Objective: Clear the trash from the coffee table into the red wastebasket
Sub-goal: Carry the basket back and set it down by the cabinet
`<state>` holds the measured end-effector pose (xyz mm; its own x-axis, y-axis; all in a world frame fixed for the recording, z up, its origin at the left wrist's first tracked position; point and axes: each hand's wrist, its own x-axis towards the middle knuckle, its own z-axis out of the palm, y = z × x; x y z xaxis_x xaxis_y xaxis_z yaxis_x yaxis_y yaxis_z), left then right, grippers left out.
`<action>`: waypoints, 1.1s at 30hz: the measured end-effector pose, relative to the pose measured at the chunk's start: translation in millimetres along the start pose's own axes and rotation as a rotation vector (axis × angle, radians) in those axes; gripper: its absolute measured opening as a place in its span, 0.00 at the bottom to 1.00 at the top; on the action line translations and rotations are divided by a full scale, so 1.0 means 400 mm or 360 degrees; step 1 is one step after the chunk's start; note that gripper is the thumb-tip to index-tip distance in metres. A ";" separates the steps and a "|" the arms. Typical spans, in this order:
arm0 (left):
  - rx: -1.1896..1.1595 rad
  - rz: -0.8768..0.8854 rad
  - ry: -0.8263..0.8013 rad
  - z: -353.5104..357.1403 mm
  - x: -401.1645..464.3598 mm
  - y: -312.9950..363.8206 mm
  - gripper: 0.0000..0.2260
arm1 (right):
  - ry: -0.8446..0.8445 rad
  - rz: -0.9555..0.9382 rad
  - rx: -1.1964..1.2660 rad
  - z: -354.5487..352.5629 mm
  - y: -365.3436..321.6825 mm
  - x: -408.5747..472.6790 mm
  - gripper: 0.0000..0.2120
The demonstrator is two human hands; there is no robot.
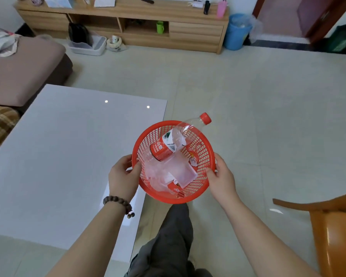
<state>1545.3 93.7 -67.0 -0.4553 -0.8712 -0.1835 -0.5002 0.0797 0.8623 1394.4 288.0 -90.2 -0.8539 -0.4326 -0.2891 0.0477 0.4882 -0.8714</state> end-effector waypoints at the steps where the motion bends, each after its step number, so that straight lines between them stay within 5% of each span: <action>1: -0.0009 -0.0007 0.0006 0.019 0.028 0.013 0.09 | -0.0005 -0.0010 -0.0004 -0.005 -0.008 0.040 0.15; 33: -0.0124 -0.0018 0.0217 0.623 1.460 0.665 0.07 | -0.0184 -0.0172 -0.0128 -0.036 -0.540 1.721 0.16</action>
<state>962.7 -273.2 -62.6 -0.3431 -0.9300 -0.1320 -0.4435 0.0365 0.8955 788.8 -104.4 -95.4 -0.7863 -0.5679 -0.2435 -0.0864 0.4913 -0.8667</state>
